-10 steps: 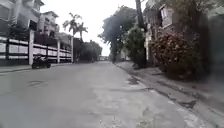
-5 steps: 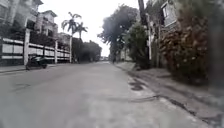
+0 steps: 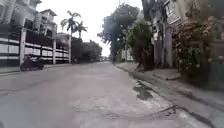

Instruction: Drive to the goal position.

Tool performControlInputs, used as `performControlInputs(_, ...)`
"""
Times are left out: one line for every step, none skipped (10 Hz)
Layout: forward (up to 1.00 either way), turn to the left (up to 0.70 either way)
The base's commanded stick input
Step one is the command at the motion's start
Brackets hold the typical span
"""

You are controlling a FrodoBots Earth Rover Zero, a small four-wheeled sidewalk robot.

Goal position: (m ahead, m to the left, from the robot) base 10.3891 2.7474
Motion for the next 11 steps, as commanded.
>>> performControlInputs(1.0, 0.0)
performControlInputs(1.0, -0.02)
performControlInputs(1.0, -0.02)
performControlInputs(1.0, -0.02)
performControlInputs(1.0, -0.02)
performControlInputs(1.0, -0.02)
performControlInputs(1.0, -0.02)
performControlInputs(1.0, -0.02)
performControlInputs(1.0, -0.02)
performControlInputs(1.0, -0.02)
performControlInputs(1.0, -0.02)
